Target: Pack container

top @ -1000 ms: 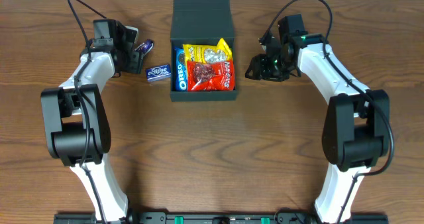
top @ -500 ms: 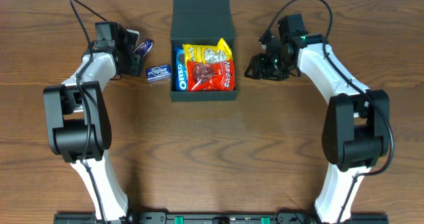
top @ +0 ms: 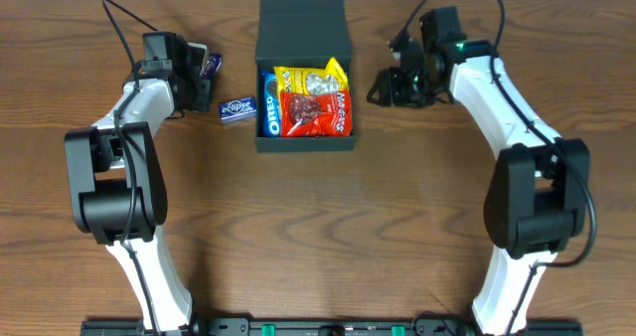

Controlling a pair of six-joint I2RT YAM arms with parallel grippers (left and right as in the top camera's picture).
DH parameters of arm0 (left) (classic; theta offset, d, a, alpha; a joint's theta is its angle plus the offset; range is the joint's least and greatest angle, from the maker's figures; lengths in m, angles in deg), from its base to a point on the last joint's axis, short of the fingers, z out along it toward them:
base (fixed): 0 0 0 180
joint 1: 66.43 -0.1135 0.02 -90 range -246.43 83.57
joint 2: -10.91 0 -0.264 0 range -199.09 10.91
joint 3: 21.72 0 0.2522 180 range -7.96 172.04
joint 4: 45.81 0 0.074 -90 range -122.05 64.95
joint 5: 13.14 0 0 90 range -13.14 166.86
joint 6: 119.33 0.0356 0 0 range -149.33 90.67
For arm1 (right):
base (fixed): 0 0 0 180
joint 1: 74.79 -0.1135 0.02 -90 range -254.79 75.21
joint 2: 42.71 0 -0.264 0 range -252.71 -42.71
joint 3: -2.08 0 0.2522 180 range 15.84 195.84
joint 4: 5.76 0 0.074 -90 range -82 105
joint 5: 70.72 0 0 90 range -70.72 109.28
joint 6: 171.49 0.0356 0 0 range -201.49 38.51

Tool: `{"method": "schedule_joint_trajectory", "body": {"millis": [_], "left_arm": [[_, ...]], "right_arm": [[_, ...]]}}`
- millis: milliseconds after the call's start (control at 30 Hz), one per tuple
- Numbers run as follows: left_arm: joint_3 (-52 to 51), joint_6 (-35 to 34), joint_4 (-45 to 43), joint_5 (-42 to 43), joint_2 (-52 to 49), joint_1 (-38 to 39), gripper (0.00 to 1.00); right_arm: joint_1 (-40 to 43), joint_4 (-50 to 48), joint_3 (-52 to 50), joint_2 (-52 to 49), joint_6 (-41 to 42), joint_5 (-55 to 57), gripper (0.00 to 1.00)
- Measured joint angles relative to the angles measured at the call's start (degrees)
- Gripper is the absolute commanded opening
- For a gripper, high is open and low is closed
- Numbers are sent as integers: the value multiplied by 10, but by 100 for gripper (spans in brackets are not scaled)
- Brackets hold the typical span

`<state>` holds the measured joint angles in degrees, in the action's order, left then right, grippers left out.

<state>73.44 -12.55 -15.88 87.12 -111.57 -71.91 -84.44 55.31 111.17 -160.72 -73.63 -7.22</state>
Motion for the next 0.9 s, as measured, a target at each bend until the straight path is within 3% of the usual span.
{"method": "schedule_joint_trajectory", "body": {"millis": [233, 400, 567, 767, 900], "left_arm": [[0, -58, 10, -10, 15, 0, 6], [0, -106, 27, -16, 89, 11, 6], [0, -185, 58, -17, 160, 66, 6], [0, -329, 132, -16, 160, 163, 6], [0, -366, 154, -29, 160, 208, 6]], "right_arm": [[5, -2, 28, 67, -24, 33, 62], [7, -22, 34, 100, -29, 52, 65], [9, -34, 34, 102, -29, 58, 67], [9, -35, 34, 102, -29, 60, 70], [9, -35, 34, 102, -37, 60, 70]]}}
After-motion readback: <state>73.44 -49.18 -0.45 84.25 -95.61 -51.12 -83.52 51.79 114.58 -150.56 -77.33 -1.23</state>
